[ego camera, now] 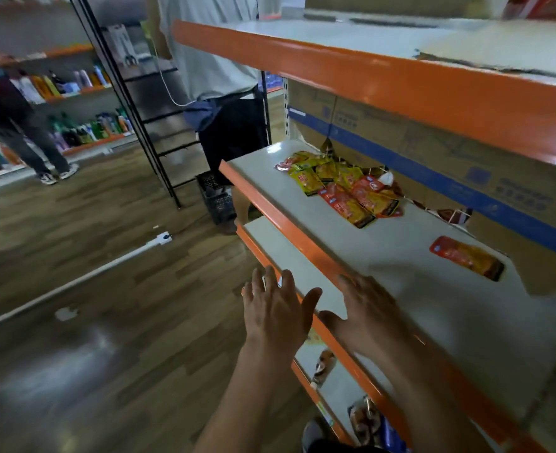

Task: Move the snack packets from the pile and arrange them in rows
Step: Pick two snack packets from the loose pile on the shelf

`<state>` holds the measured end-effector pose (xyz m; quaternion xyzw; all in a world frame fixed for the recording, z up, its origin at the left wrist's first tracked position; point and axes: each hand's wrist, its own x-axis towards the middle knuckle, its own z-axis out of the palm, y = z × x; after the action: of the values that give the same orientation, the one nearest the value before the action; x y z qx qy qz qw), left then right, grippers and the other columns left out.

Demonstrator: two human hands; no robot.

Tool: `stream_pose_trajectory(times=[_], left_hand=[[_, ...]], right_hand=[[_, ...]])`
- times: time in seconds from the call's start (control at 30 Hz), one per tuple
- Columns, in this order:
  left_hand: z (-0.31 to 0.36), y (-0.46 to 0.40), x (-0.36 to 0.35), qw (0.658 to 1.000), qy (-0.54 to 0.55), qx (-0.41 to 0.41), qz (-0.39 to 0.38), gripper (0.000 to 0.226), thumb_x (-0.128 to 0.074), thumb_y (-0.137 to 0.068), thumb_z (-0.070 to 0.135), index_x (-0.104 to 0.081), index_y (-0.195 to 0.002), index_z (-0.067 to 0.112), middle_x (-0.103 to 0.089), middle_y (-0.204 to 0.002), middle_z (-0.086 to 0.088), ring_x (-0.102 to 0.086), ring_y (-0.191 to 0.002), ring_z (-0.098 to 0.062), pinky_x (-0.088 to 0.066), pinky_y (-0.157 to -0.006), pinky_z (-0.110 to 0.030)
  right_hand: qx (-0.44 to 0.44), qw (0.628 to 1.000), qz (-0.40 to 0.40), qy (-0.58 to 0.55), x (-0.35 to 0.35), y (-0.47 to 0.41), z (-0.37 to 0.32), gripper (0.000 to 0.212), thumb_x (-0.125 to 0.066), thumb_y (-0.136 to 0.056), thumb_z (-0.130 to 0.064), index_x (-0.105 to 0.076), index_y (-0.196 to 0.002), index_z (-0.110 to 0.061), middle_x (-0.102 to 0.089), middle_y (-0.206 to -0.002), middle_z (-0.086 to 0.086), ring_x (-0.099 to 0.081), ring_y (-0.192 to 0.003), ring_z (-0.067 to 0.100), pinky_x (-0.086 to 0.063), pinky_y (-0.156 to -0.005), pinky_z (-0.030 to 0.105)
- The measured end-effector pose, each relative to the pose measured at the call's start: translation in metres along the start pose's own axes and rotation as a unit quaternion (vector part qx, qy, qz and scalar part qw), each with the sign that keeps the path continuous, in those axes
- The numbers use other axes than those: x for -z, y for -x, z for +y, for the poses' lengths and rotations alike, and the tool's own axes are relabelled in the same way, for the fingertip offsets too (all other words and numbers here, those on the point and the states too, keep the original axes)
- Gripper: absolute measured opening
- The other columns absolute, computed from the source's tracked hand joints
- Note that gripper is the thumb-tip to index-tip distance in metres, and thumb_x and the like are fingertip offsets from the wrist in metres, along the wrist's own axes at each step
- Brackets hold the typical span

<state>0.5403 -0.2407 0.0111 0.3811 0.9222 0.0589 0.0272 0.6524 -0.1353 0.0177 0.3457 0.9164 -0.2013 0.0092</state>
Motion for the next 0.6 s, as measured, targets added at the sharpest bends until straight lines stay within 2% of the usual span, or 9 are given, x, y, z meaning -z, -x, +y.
stream_pose_trajectory(times=[0.1,0.17,0.23,0.3,0.43,0.6], left_hand=[[-0.002,-0.036,-0.002,1.0,-0.016,0.0,-0.021,0.079,-0.014,-0.093,0.073,-0.041,-0.144,0.02,-0.04,-0.151,-0.01,-0.03,-0.143,-0.033,-0.029,-0.115,-0.046],[0.0,-0.06,-0.001,0.999,-0.017,-0.004,-0.031,0.074,-0.021,-0.096,0.07,-0.038,-0.147,0.019,-0.033,-0.156,-0.012,-0.024,-0.146,-0.033,-0.026,-0.117,-0.046],[0.004,-0.083,-0.001,0.999,-0.015,-0.01,-0.038,0.078,-0.018,-0.095,0.071,-0.033,-0.15,0.018,-0.029,-0.159,-0.013,-0.02,-0.148,-0.034,-0.023,-0.118,-0.046],[0.006,-0.1,0.001,1.0,-0.016,-0.014,-0.024,0.087,-0.006,-0.089,0.073,-0.036,-0.149,0.017,-0.033,-0.156,-0.013,-0.023,-0.146,-0.034,-0.026,-0.116,-0.045],[0.009,-0.132,-0.007,0.999,0.006,-0.029,-0.043,0.075,-0.027,-0.095,0.069,-0.036,-0.149,0.017,-0.031,-0.157,-0.013,-0.02,-0.148,-0.035,-0.024,-0.118,-0.046],[0.007,-0.165,-0.011,0.997,0.023,-0.055,-0.046,0.074,-0.031,-0.096,0.067,-0.035,-0.151,0.017,-0.028,-0.159,-0.015,-0.017,-0.15,-0.035,-0.019,-0.121,-0.046]], right_hand=[[-0.014,1.0,-0.01,0.007,0.009,-0.034,0.001,0.08,-0.049,-0.093,-0.059,-0.017,-0.155,-0.021,-0.019,-0.162,0.006,-0.013,-0.15,0.029,-0.016,-0.121,0.043],[-0.021,1.0,-0.008,0.017,0.017,-0.056,0.005,0.081,-0.05,-0.093,-0.059,-0.016,-0.155,-0.021,-0.018,-0.162,0.007,-0.013,-0.15,0.029,-0.016,-0.12,0.043],[-0.028,0.999,-0.006,0.02,0.026,-0.075,0.008,0.08,-0.05,-0.093,-0.058,-0.017,-0.155,-0.02,-0.019,-0.162,0.008,-0.013,-0.15,0.029,-0.016,-0.119,0.042],[-0.035,0.999,-0.001,0.024,0.032,-0.092,0.011,0.081,-0.049,-0.093,-0.058,-0.015,-0.156,-0.021,-0.015,-0.163,0.007,-0.009,-0.151,0.029,-0.014,-0.12,0.042],[-0.05,0.998,-0.004,0.031,0.033,-0.12,0.016,0.082,-0.049,-0.093,-0.058,-0.013,-0.157,-0.022,-0.013,-0.164,0.007,-0.008,-0.151,0.029,-0.014,-0.12,0.043],[-0.073,0.996,-0.02,0.043,0.03,-0.149,0.02,0.084,-0.047,-0.091,-0.063,-0.015,-0.156,-0.021,-0.014,-0.163,0.007,-0.012,-0.15,0.029,-0.016,-0.12,0.043]])
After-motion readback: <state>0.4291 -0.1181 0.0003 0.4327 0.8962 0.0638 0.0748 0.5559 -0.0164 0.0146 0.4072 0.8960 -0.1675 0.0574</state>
